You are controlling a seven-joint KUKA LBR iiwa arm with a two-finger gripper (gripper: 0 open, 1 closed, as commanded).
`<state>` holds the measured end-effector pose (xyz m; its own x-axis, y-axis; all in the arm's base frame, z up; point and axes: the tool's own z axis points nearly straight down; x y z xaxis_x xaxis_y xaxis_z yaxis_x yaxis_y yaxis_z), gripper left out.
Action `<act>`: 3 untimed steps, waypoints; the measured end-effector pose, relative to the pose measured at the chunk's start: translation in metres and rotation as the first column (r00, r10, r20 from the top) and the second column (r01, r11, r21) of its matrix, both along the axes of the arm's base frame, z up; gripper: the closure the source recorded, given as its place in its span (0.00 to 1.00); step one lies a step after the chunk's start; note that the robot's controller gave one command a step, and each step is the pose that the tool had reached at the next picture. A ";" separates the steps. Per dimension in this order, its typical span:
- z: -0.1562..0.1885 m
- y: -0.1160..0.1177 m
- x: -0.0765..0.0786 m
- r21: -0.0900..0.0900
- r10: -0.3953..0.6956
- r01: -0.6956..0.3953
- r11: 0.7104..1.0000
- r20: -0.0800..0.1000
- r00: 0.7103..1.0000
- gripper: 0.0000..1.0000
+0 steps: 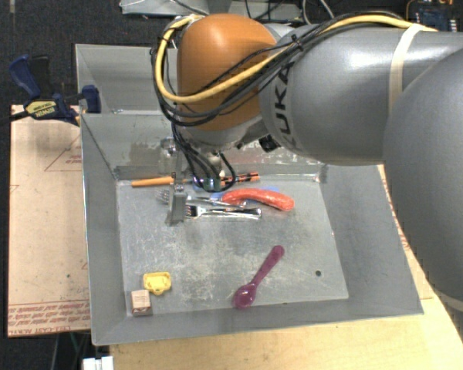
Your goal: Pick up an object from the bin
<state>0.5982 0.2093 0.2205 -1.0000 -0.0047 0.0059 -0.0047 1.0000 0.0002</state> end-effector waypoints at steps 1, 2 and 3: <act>0.005 -0.001 0.002 0.001 -0.004 0.004 1.000 0.007 1.000 0.00; -0.120 -0.071 0.037 0.002 0.167 -0.167 0.986 0.011 0.986 0.00; -0.150 -0.088 0.025 0.006 -0.184 0.184 0.983 0.012 0.983 0.00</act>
Offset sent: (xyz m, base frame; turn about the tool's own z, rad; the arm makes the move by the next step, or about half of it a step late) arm 0.0429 -0.0882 -0.1505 -0.2068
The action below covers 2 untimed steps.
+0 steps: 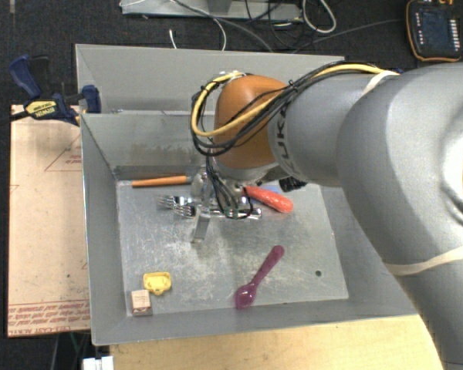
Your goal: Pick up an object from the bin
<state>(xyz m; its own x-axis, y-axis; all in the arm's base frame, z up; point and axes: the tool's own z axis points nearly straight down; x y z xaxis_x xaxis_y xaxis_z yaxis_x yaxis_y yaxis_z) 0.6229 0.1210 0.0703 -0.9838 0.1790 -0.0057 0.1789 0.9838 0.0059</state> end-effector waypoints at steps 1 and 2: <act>0.000 -0.039 0.005 -0.004 0.320 -0.320 0.947 0.000 0.947 0.00; 0.000 -0.031 -0.007 0.003 -0.028 0.028 1.000 0.003 1.000 0.00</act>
Offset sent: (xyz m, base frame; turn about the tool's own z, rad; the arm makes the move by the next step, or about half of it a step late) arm -0.0080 -0.0317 -0.0003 0.0312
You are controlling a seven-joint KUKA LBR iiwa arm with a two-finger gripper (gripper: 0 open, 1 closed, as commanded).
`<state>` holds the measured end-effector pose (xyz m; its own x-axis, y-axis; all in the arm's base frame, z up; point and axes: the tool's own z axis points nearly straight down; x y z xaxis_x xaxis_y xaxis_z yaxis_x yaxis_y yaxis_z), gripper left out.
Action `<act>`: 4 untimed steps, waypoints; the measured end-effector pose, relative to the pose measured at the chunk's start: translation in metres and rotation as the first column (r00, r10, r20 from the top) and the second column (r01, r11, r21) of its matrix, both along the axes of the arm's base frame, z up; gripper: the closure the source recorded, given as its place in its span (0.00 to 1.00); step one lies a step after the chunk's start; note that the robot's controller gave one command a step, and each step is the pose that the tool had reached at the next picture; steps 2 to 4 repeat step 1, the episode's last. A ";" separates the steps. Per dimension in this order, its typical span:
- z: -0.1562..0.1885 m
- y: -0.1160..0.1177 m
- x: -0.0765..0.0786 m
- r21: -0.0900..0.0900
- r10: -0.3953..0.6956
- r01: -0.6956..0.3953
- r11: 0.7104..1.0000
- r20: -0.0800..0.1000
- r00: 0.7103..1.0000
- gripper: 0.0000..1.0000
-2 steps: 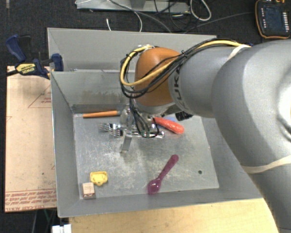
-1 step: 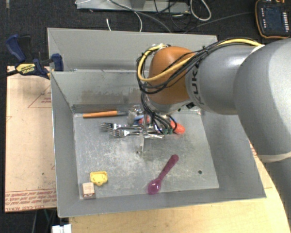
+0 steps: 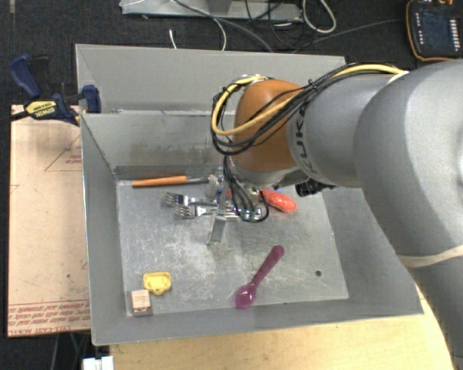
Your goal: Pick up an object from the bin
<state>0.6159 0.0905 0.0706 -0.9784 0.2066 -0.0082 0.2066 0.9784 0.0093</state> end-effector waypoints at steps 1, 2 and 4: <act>0.002 -0.007 0.012 -0.005 0.328 -0.328 0.945 0.000 0.945 1.00; 0.002 -0.007 0.012 -0.005 0.328 -0.328 0.945 0.000 0.945 1.00; 0.002 -0.007 0.012 -0.005 0.328 -0.328 0.945 0.000 0.945 1.00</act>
Offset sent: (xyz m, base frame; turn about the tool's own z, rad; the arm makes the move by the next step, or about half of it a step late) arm 0.0000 0.0000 0.0000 0.0000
